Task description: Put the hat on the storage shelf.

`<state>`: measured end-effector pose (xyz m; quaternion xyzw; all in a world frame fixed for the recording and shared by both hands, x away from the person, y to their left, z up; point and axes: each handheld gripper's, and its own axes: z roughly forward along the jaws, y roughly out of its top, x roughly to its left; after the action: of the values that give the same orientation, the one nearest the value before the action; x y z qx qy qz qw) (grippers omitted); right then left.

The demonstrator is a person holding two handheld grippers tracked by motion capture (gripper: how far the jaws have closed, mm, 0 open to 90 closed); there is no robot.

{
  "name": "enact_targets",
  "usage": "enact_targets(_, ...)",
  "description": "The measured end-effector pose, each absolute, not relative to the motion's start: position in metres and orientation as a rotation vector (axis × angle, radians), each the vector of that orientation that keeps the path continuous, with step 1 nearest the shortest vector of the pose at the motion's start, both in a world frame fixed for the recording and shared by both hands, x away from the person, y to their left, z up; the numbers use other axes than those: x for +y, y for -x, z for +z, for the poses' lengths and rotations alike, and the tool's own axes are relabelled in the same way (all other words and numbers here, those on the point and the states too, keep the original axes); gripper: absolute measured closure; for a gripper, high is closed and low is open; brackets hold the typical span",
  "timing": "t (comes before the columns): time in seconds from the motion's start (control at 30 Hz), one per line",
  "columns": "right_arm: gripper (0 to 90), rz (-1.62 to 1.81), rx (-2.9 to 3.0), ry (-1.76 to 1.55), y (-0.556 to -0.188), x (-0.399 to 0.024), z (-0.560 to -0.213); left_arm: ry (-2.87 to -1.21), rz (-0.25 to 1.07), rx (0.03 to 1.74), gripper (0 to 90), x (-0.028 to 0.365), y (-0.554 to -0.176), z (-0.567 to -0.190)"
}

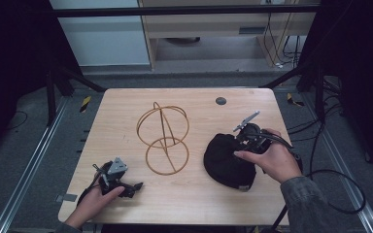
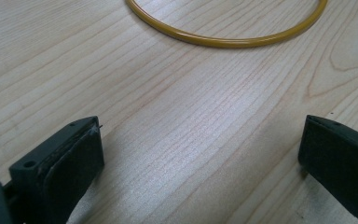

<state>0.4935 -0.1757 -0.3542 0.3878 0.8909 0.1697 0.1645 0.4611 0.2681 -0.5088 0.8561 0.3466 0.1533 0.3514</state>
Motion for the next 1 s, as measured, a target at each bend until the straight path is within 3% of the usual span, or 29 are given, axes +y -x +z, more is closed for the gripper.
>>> enact_targets(0.3,25.9,0.501,2.574,-1.089,-0.500,-0.170,-0.359,-2.217,0.397,0.898,0.0,0.268,-0.461,-0.509)
enact_targets(0.63,39.5,0.468,2.604,-1.128,-0.518,-0.160,-0.381,-2.216,0.397,0.897,0.0,0.268,-0.461,-0.509)
enact_targets(0.93,73.1,0.430,2.635,-1.120,-0.527,-0.159,-0.392,-2.218,0.397,0.895,0.0,0.268,-0.461,-0.509)
enact_targets(1.0,75.3,0.451,2.641,-1.121,-0.526,-0.160,-0.390,-2.217,0.397,0.895,0.0,0.268,-0.461,-0.509)
